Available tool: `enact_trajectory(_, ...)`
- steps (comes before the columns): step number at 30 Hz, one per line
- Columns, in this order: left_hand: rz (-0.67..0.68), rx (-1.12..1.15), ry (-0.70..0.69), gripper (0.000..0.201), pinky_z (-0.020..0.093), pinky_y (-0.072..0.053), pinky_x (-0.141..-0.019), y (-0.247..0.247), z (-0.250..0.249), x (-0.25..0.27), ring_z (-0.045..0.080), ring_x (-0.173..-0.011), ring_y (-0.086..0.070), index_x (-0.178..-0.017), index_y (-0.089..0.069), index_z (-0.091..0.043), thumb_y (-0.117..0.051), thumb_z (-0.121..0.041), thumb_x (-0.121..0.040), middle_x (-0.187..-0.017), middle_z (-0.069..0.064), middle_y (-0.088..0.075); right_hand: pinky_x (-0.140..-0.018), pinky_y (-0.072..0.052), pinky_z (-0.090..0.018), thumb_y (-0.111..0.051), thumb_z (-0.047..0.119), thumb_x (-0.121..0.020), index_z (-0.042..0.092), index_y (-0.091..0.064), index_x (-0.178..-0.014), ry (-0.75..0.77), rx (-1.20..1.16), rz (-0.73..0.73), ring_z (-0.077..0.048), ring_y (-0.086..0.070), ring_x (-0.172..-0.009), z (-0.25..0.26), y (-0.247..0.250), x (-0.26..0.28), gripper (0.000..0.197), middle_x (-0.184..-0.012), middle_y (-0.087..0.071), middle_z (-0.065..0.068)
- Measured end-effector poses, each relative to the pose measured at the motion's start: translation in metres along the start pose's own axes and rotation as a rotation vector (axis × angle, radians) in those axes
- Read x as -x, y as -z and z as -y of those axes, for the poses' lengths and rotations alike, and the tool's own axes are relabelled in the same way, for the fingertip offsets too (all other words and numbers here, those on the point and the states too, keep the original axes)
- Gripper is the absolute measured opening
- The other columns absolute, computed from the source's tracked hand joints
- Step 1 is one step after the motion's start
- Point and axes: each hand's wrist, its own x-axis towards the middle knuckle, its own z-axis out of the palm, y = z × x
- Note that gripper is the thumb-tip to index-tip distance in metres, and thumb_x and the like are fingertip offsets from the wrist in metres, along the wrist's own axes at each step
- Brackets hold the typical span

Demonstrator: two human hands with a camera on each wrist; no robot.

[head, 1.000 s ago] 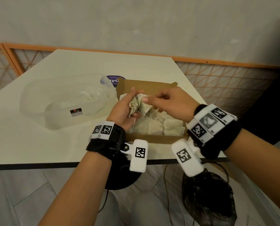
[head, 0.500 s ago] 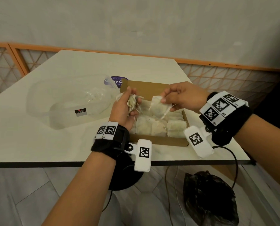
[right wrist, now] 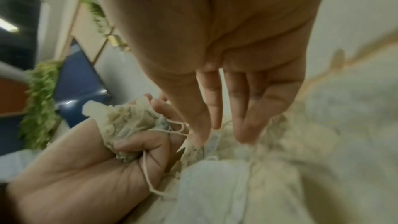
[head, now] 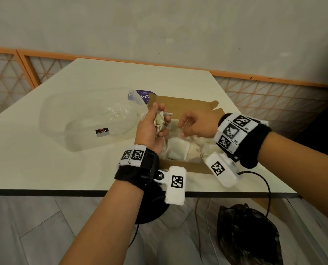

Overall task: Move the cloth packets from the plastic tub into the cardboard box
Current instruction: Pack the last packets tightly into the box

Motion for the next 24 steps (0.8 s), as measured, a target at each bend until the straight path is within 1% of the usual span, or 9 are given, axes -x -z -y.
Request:
enact_trajectory(2, -0.006, -0.007, 0.004, 0.024, 0.012, -0.027, -0.029, 0.000, 0.000, -0.001, 0.003, -0.049, -0.056, -0.083, -0.057, -0.015, -0.044, -0.027, -0.099, -0.067, -0.002, -0.057, -0.082, -0.049, -0.031, -0.064, 0.017, -0.083, 0.026, -0.063, -0.091, 0.083, 0.076, -0.084, -0.016, -0.061, -0.085, 0.001, 0.006, 0.012, 0.012, -0.092, -0.069, 0.001)
enact_trajectory(7, -0.013, 0.051, 0.047, 0.027, 0.012, -0.028, -0.029, -0.001, -0.001, -0.002, 0.004, -0.050, -0.057, -0.084, -0.056, -0.014, -0.041, -0.030, -0.100, -0.061, -0.003, -0.060, -0.075, -0.045, -0.015, -0.052, 0.017, -0.091, 0.025, -0.068, -0.105, 0.173, 0.195, 0.168, -0.008, -0.058, -0.085, -0.002, -0.025, 0.030, 0.023, -0.096, -0.064, 0.009)
enact_trajectory(9, -0.026, 0.050, 0.057, 0.030, 0.012, -0.028, -0.031, -0.001, 0.000, -0.001, 0.005, -0.052, -0.058, -0.085, -0.057, -0.014, -0.040, -0.033, -0.100, -0.062, -0.001, -0.060, -0.071, -0.043, -0.012, -0.050, 0.016, -0.092, 0.025, -0.068, -0.106, 0.162, 0.210, 0.155, -0.009, -0.057, -0.083, -0.005, -0.028, 0.029, 0.024, -0.095, -0.062, 0.009)
enact_trajectory(13, -0.076, -0.086, 0.033, 0.036, 0.016, -0.035, -0.038, -0.003, 0.003, -0.001, 0.008, -0.051, -0.058, -0.086, -0.059, -0.014, -0.035, -0.037, -0.101, -0.064, 0.003, -0.062, -0.076, -0.049, -0.028, -0.059, 0.032, -0.088, 0.023, -0.064, -0.090, 0.140, -0.238, -0.136, -0.016, -0.063, -0.083, 0.006, -0.008, 0.031, 0.010, -0.088, -0.068, -0.001)
enact_trajectory(16, -0.046, -0.226, 0.013, 0.034, 0.022, -0.047, -0.053, -0.006, 0.006, 0.002, 0.013, -0.065, -0.062, -0.093, -0.059, -0.016, -0.036, -0.039, -0.101, -0.081, 0.004, -0.066, -0.072, -0.053, -0.029, -0.068, 0.043, -0.076, 0.023, -0.059, -0.099, 0.111, -0.507, -0.156, -0.014, -0.067, -0.078, 0.020, -0.010, 0.031, 0.032, -0.090, -0.070, -0.005)
enact_trajectory(18, 0.009, -0.214, 0.035, 0.035, 0.025, -0.053, -0.059, -0.008, 0.007, 0.003, 0.014, -0.072, -0.067, -0.099, -0.057, -0.014, -0.036, -0.042, -0.101, -0.088, 0.004, -0.067, -0.072, -0.055, -0.029, -0.074, 0.035, -0.074, 0.021, -0.057, -0.107, 0.105, -0.451, -0.145, -0.015, -0.068, -0.076, 0.023, -0.018, 0.026, 0.039, -0.091, -0.069, -0.006)
enact_trajectory(20, 0.053, -0.135, 0.070, 0.037, 0.024, -0.053, -0.055, -0.010, 0.005, 0.004, 0.016, -0.076, -0.067, -0.103, -0.052, -0.011, -0.036, -0.044, -0.099, -0.097, 0.006, -0.067, -0.072, -0.055, -0.032, -0.074, 0.019, -0.076, 0.020, -0.060, -0.097, 0.106, -0.415, -0.200, -0.018, -0.066, -0.069, 0.020, -0.020, 0.018, 0.025, -0.086, -0.068, -0.009)
enact_trajectory(22, 0.086, -0.111, 0.093, 0.034, 0.026, -0.051, -0.058, -0.011, 0.003, 0.003, 0.020, -0.081, -0.064, -0.105, -0.050, -0.010, -0.040, -0.042, -0.098, -0.107, 0.012, -0.063, -0.070, -0.054, -0.034, -0.070, 0.010, -0.080, 0.020, -0.062, -0.085, 0.075, -0.508, -0.246, -0.018, -0.061, -0.061, 0.015, -0.017, 0.012, 0.014, -0.075, -0.066, -0.009)
enact_trajectory(24, 0.113, -0.180, 0.124, 0.022, 0.021, -0.046, -0.057, -0.010, 0.003, 0.004, 0.015, -0.073, -0.060, -0.101, -0.054, -0.012, -0.044, -0.031, -0.097, -0.096, 0.008, -0.062, -0.060, -0.053, -0.024, -0.066, 0.007, -0.083, 0.013, -0.063, -0.082, 0.031, -0.707, -0.275, -0.013, -0.058, -0.053, 0.009, -0.011, 0.008, 0.007, -0.065, -0.063, -0.006)
